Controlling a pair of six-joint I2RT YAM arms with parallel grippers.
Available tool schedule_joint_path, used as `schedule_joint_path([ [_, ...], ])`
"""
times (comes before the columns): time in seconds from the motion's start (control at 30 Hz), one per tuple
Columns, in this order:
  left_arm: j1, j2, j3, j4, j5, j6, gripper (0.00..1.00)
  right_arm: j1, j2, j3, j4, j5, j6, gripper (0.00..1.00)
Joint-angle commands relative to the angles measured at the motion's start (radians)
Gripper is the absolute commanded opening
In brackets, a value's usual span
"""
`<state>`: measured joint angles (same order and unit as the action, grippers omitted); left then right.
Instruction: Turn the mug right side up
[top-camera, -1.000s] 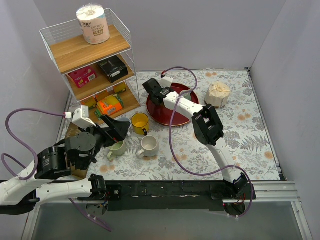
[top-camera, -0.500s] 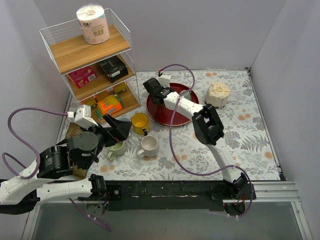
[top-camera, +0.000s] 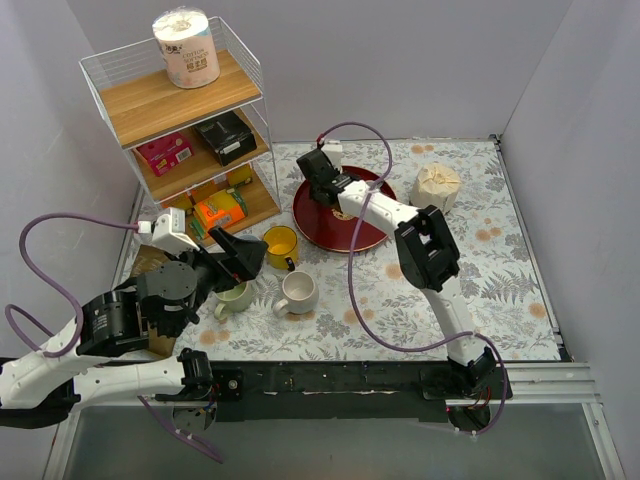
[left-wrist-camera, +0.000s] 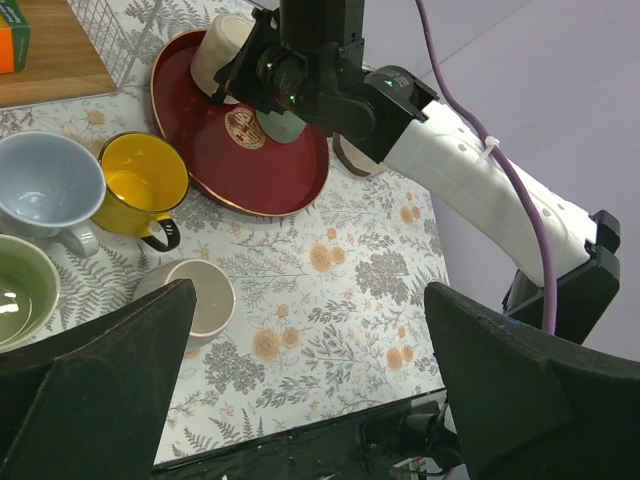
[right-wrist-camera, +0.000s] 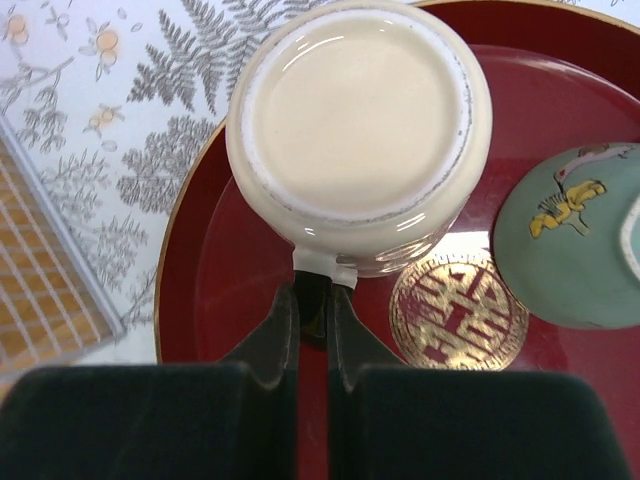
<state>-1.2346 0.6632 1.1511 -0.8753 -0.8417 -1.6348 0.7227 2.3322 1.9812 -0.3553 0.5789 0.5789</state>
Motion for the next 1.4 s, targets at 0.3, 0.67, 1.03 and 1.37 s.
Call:
schedule_joint_path([
  [0.3, -0.003, 0.163, -0.022, 0.254, 0.134, 0.161, 0.98, -0.086, -0.591, -0.314, 0.185, -0.343, -0.022, 0.01],
  [0.67, 0.174, 0.469, 0.078, 0.536, 0.589, 0.312, 0.98, -0.203, -1.037, -0.51, 0.184, -0.407, -0.036, 0.01],
  [1.03, 0.311, 0.637, 0.19, 0.9, 1.13, 0.284, 0.98, -0.229, -1.329, -0.653, 0.321, -0.54, 0.021, 0.01],
  [1.37, 0.348, 0.641, 0.177, 1.042, 1.221, 0.272, 0.98, -0.23, -1.369, -0.595, 0.286, -0.616, 0.117, 0.01],
])
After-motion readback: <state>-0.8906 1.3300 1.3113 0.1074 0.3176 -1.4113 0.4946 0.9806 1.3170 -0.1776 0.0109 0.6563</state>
